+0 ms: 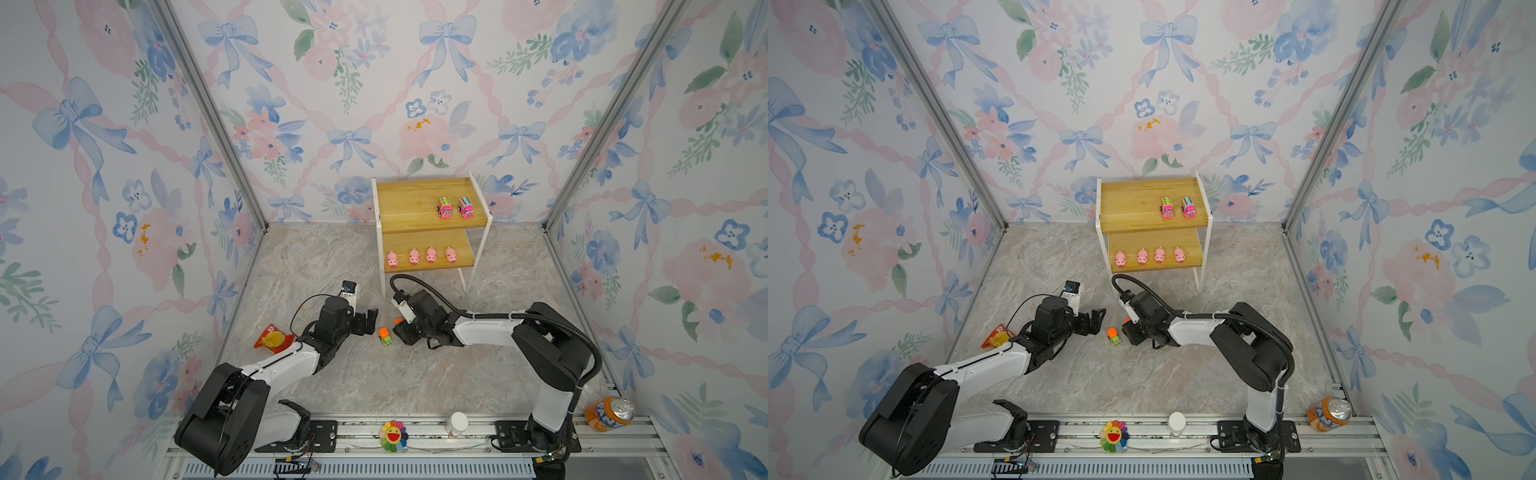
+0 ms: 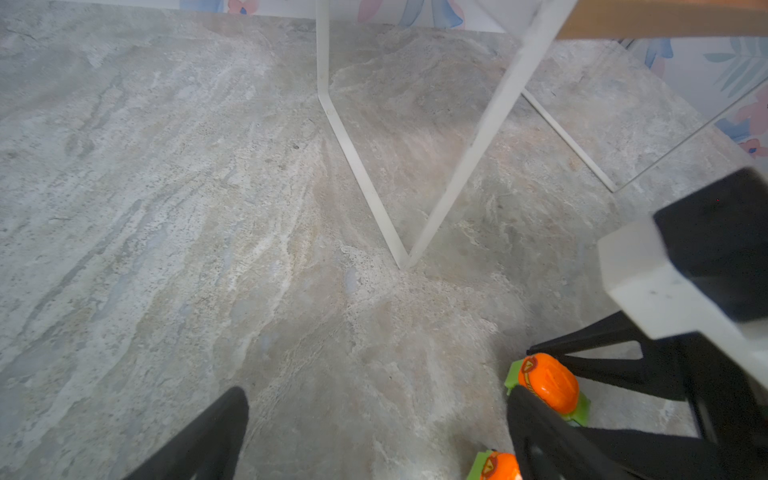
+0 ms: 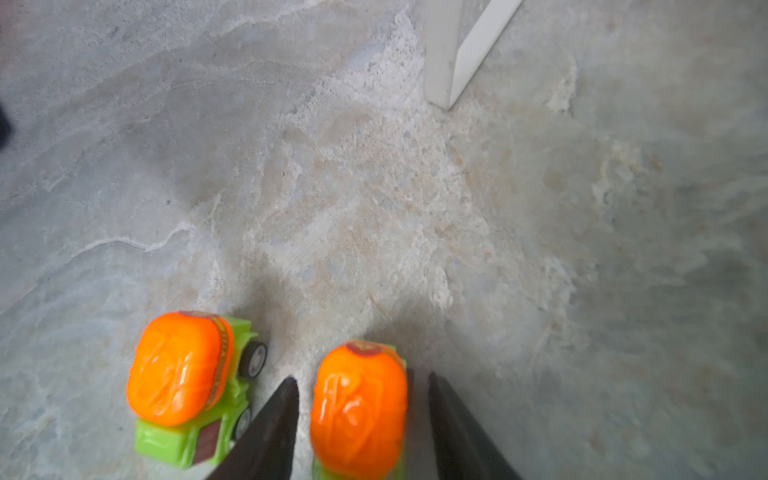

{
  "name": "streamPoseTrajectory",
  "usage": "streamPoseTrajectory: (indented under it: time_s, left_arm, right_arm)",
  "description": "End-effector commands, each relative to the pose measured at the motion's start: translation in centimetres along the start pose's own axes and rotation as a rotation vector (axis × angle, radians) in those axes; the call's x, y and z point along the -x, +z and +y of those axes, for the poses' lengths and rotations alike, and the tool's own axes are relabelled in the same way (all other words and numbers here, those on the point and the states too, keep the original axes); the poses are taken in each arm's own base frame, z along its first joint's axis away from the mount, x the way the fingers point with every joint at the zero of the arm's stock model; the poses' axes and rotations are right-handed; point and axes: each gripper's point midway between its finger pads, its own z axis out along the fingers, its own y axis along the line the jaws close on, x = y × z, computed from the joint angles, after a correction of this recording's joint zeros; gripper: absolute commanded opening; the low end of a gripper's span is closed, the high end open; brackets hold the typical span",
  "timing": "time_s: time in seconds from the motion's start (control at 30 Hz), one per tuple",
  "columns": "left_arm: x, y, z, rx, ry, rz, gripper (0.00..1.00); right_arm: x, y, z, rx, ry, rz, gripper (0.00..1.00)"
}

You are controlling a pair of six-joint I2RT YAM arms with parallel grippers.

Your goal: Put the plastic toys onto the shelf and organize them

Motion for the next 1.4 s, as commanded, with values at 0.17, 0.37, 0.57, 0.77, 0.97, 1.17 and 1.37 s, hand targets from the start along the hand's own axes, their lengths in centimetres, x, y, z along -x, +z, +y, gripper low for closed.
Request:
streamPoseTrajectory:
  time_s: [0.17, 0.37, 0.57, 0.77, 0.97, 1.17, 1.37]
  left_arm:
    - [-0.5, 0.0, 0.5, 0.017, -0.023, 0.01, 0.98]
    - [-0.4, -0.1, 0.4, 0.014, -0.024, 0.008, 0.98]
    - [-0.3, -0.1, 0.4, 0.014, -0.025, 0.005, 0.98]
    - [-0.3, -0.2, 0.4, 0.012, -0.024, 0.003, 0.98]
    - [-0.2, -0.2, 0.4, 0.013, -0.025, 0.002, 0.98]
    - [0.0, -0.3, 0.3, 0.01, -0.021, -0.004, 0.98]
    - [0.5, -0.5, 0.2, 0.006, -0.01, -0.019, 0.98]
  right_arm:
    - [-3.6, -0.4, -1.1, -0.033, 0.031, 0.084, 0.53]
    - [-4.1, -0.4, -1.1, -0.029, 0.033, 0.087, 0.52]
    - [-4.6, -0.4, -1.1, -0.027, 0.039, 0.088, 0.47]
    - [-4.4, -0.7, -0.9, -0.022, 0.028, 0.087, 0.34]
    - [-3.2, -2.2, -0.1, -0.007, 0.011, 0.08, 0.29]
    - [-1.0, -5.4, 1.1, 0.0, 0.002, 0.098, 0.26]
    - [4.3, -13.7, 3.3, 0.012, -0.036, 0.082, 0.24]
